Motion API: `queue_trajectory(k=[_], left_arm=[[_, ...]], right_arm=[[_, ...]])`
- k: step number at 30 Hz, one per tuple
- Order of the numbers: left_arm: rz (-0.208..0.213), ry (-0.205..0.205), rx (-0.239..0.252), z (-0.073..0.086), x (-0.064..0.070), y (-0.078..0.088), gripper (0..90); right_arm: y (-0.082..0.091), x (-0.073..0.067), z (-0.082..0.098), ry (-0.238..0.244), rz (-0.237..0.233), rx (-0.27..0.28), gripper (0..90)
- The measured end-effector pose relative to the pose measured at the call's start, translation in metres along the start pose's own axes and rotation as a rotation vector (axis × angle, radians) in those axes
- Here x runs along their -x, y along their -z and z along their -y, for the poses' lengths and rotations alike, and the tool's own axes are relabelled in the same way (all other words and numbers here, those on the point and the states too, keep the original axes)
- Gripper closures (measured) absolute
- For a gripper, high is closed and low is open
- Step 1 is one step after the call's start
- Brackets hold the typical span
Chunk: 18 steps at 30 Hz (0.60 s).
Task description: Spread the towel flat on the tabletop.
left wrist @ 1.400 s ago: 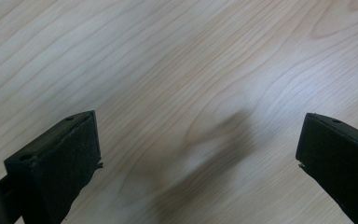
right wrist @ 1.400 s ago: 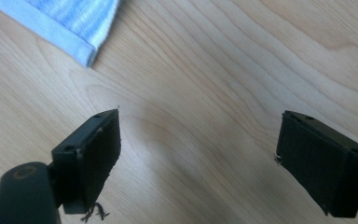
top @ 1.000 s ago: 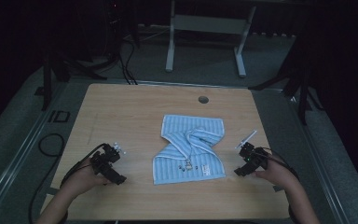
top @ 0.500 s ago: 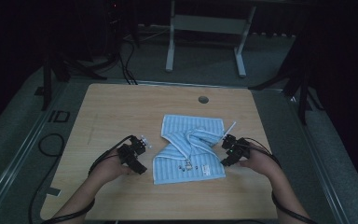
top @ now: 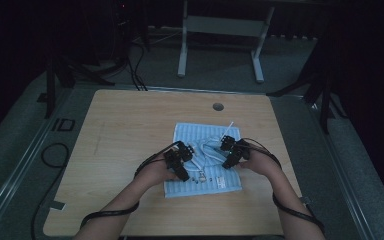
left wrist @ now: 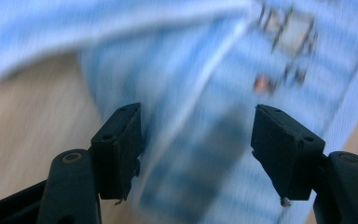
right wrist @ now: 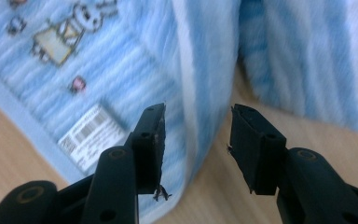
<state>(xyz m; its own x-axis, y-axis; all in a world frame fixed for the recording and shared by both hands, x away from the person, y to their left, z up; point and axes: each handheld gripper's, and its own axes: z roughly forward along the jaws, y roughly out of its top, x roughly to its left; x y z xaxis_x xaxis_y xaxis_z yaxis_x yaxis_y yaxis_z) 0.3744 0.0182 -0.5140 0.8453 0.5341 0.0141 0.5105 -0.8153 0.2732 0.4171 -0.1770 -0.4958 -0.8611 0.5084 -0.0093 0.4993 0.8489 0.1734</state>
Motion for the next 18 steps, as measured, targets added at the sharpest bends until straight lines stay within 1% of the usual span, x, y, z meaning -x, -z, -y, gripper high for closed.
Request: queue_trajectory(k=[1, 2, 4, 5, 6, 7, 9, 10, 11, 12, 13, 15, 16, 17, 18], left_arm=[[-0.008, 0.001, -0.003, -0.005, 0.0, -0.002, 33.3], [-0.011, 0.005, 0.007, -0.01, 0.001, -0.004, 33.3], [-0.013, 0.01, 0.024, -0.019, 0.002, -0.005, 33.2], [-0.007, 0.015, 0.036, -0.023, 0.002, -0.006, 33.2], [-0.003, 0.026, 0.051, -0.028, 0.002, -0.008, 33.3], [-0.006, 0.026, 0.052, -0.031, 0.002, -0.009, 33.3], [-0.007, 0.037, 0.066, -0.035, 0.002, -0.012, 33.3], [-0.008, 0.046, 0.07, -0.038, 0.003, -0.014, 33.5], [-0.006, 0.047, 0.075, -0.039, 0.003, -0.015, 35.4], [-0.011, 0.05, 0.077, -0.04, 0.003, -0.016, 38.0], [-0.018, 0.043, 0.088, -0.041, 0.003, -0.015, 45.5], [-0.024, 0.049, 0.109, -0.041, 0.001, -0.013, 61.6], [-0.022, 0.055, 0.123, -0.04, 0.0, -0.011, 75.9], [-0.024, 0.063, 0.133, -0.039, -0.001, -0.008, 82.4], [-0.023, 0.069, 0.14, -0.038, -0.002, -0.005, 85.9]], right_arm=[[0.0, 0.0, -0.003, -0.005, -0.006, 0.001, 56.7], [0.0, 0.0, -0.006, 0.001, -0.001, 0.007, 57.4], [0.0, 0.001, -0.01, -0.013, -0.007, 0.018, 61.6], [0.0, 0.002, -0.011, -0.011, -0.003, 0.022, 62.9], [0.0, 0.002, -0.012, -0.022, -0.004, 0.022, 66.7], [-0.001, 0.002, -0.013, -0.02, -0.01, 0.019, 68.6], [-0.002, 0.003, -0.013, -0.019, -0.011, 0.019, 76.7], [-0.003, 0.003, -0.013, -0.02, -0.011, 0.018, 78.1], [-0.003, 0.004, -0.013, -0.025, -0.012, 0.017, 82.9], [-0.003, 0.004, -0.013, -0.035, -0.016, 0.02, 84.2], [-0.003, 0.005, -0.012, -0.034, -0.015, 0.023, 85.3], [-0.002, 0.006, -0.011, -0.041, -0.022, 0.027, 85.9], [-0.001, 0.006, -0.011, -0.042, -0.022, 0.026, 85.9], [0.0, 0.006, -0.01, -0.039, -0.018, 0.028, 85.9], [0.0, 0.006, -0.01, -0.043, -0.017, 0.029, 85.9]])
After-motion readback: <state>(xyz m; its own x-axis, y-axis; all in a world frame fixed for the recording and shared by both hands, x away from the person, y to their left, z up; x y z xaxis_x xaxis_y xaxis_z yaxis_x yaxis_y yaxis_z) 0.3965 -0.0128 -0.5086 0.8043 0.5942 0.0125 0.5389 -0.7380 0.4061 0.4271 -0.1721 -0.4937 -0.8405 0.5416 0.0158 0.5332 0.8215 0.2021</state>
